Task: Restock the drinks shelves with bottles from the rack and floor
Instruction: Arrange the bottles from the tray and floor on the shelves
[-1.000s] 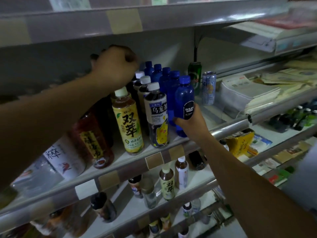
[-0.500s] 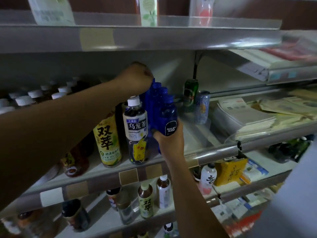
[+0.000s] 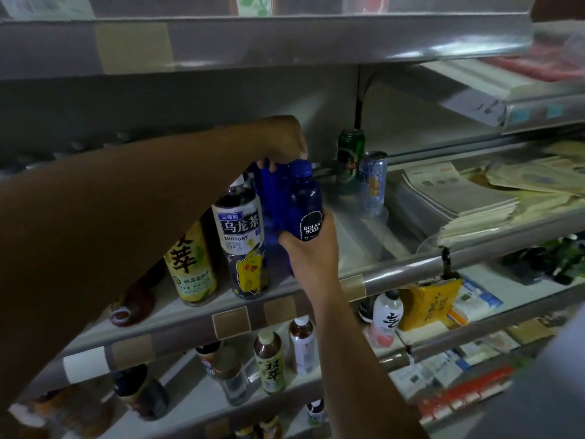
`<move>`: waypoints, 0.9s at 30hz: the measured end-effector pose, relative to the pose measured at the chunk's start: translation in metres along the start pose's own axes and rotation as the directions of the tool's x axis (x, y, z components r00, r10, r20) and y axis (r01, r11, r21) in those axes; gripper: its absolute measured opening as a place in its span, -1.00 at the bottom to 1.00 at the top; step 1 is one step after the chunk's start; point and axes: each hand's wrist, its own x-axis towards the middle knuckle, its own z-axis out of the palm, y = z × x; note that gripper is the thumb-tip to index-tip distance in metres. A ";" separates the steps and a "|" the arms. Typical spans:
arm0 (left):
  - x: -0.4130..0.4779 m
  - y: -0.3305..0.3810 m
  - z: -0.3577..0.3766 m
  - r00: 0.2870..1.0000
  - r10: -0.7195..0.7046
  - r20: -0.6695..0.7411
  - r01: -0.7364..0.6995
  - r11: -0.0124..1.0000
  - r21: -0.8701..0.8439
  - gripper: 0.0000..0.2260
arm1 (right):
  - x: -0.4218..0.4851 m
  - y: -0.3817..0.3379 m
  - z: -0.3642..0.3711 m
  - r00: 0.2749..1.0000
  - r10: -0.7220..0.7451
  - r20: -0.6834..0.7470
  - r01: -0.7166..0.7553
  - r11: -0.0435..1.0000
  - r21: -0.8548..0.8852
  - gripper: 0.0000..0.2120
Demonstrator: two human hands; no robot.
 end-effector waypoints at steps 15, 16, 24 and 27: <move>-0.055 -0.041 -0.027 0.948 -0.122 -0.295 0.038 0.961 -0.274 -0.75 | -0.086 0.000 0.033 0.881 -0.378 -0.284 0.315 0.917 -0.244 -0.31; -0.063 -0.051 -0.025 0.940 -0.119 -0.320 0.019 0.954 -0.299 -0.76 | -0.093 0.001 0.041 0.910 -0.358 -0.209 0.305 0.920 -0.246 -0.34; -0.103 -0.104 -0.008 0.862 -0.137 -0.488 -0.057 0.930 -0.363 -0.77 | -0.089 0.009 0.062 0.994 -0.100 -0.048 0.083 0.956 -0.283 -0.16; -0.115 -0.115 -0.012 0.875 -0.143 -0.463 0.017 0.964 -0.267 -0.79 | -0.089 0.012 0.060 0.995 -0.093 -0.024 0.081 0.949 -0.304 -0.26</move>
